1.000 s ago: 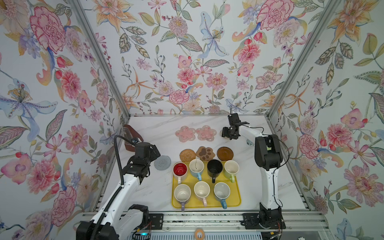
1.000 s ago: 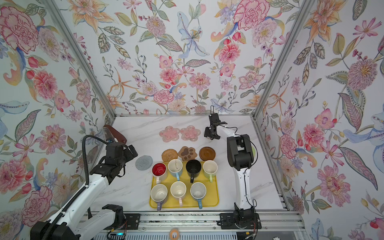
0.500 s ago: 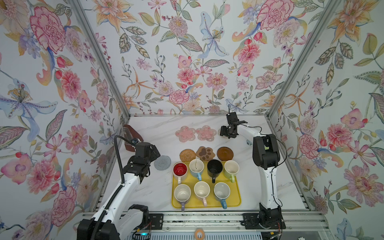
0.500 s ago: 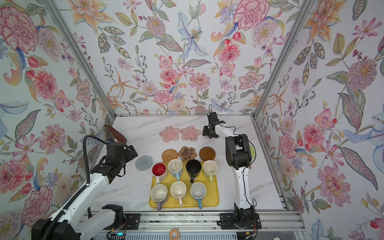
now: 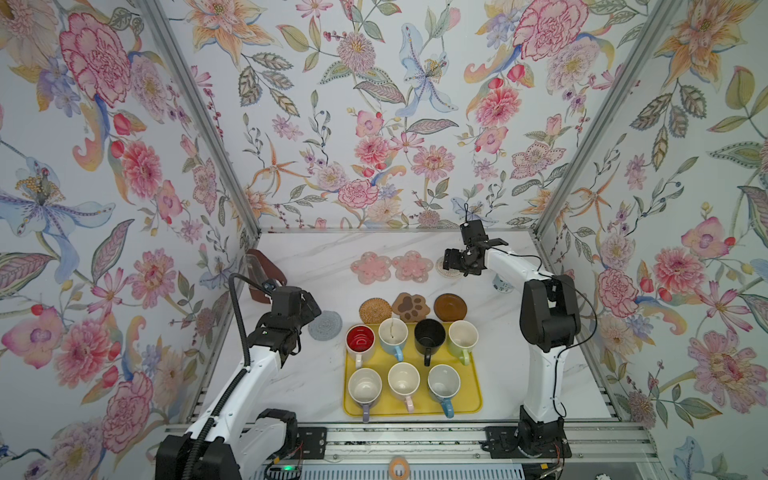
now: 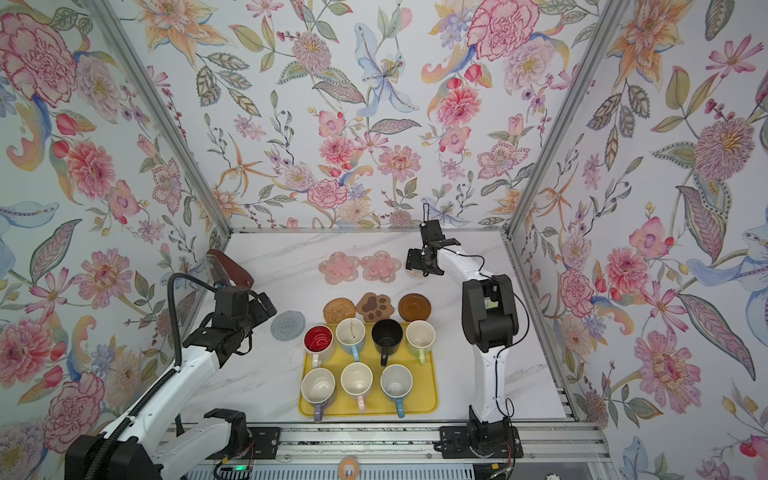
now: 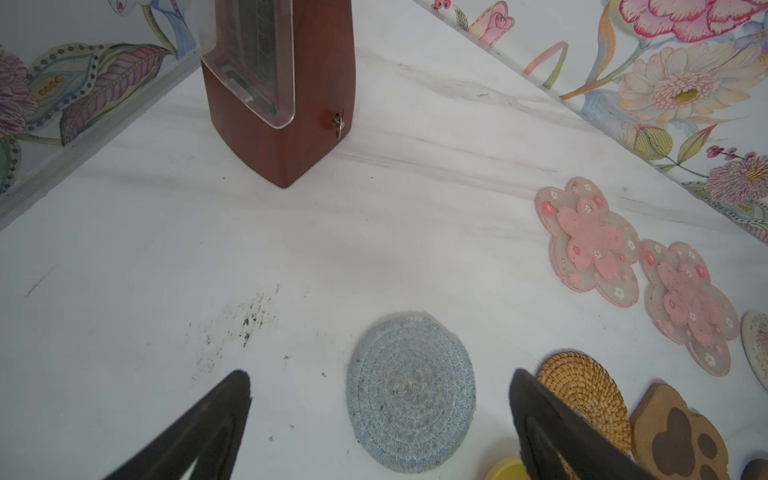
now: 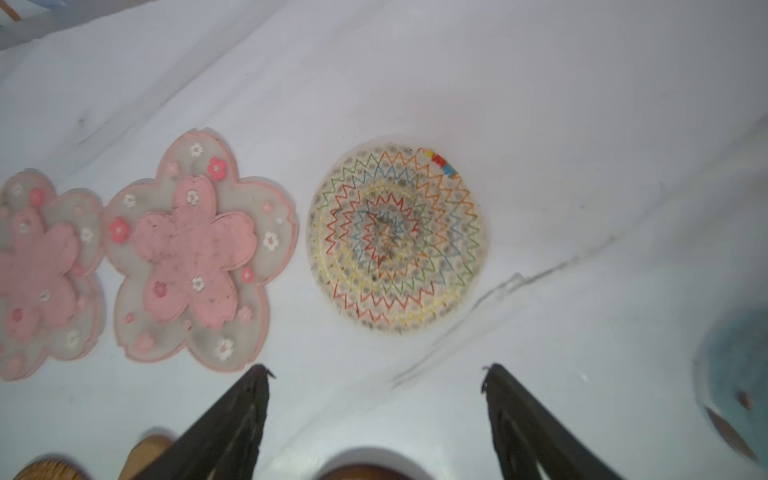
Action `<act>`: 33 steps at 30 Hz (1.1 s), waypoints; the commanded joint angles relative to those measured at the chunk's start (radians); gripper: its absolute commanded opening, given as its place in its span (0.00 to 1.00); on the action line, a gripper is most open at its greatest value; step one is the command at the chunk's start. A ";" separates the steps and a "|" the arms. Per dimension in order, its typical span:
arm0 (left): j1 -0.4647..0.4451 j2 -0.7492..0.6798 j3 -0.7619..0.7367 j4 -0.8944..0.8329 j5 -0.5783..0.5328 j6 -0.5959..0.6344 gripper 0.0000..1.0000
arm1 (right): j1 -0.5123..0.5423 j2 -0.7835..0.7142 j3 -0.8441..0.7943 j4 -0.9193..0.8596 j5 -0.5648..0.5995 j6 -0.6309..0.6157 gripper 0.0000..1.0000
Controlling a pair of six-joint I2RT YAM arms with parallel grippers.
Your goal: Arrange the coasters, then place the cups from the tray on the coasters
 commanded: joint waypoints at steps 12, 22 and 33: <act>0.009 0.088 -0.041 0.019 0.126 -0.031 0.98 | 0.002 -0.584 -0.648 0.296 0.082 0.125 0.99; 0.004 0.192 -0.016 -0.016 0.218 -0.019 0.87 | 0.002 -0.597 -0.643 0.297 0.095 0.167 0.99; -0.075 0.331 0.073 -0.012 0.205 -0.048 0.80 | 0.003 -0.598 -0.639 0.273 0.086 0.154 0.99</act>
